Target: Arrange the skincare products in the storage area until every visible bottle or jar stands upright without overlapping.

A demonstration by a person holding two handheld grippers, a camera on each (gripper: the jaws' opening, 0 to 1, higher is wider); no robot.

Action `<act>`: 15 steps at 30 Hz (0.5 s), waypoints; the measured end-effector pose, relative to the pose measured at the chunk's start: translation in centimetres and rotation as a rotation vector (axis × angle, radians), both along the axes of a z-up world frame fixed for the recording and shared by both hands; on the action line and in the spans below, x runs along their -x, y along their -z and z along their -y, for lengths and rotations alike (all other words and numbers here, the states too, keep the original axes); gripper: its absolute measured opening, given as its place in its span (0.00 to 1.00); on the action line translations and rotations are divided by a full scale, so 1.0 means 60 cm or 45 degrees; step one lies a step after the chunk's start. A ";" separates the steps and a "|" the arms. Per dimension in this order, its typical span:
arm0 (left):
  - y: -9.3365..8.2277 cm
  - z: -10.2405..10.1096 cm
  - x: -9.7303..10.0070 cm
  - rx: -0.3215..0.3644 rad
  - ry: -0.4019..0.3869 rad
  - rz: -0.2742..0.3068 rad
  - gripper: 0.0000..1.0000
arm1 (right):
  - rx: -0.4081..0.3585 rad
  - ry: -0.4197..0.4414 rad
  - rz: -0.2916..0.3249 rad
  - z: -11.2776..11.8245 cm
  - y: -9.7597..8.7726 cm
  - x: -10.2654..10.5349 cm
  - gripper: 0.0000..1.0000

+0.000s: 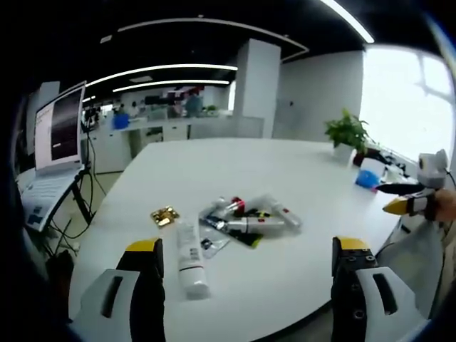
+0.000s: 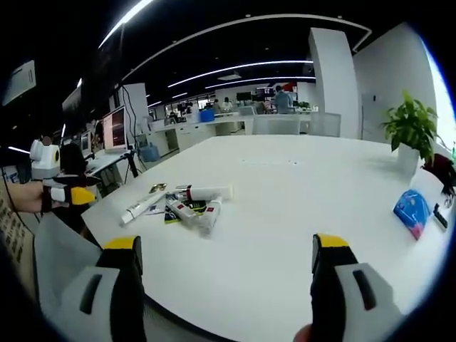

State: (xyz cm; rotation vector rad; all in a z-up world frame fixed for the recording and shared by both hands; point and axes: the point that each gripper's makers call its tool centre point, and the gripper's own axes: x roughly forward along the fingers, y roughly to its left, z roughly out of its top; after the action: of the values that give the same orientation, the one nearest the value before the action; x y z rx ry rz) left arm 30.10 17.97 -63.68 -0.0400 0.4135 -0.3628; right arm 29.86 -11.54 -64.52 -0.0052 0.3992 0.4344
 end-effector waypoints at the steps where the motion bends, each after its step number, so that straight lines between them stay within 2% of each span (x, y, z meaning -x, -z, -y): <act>1: 0.000 0.000 -0.001 0.000 0.000 -0.002 0.96 | 0.004 0.001 0.000 0.001 0.000 0.000 0.97; 15: 0.007 -0.008 -0.014 0.005 -0.033 -0.043 0.96 | 0.009 0.012 -0.007 0.003 0.002 -0.003 0.98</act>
State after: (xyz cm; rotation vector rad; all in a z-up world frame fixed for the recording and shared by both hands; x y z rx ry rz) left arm 30.92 18.46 -64.11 -0.0551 0.4451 -0.3379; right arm 30.05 -11.72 -64.62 -0.0090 0.4061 0.4238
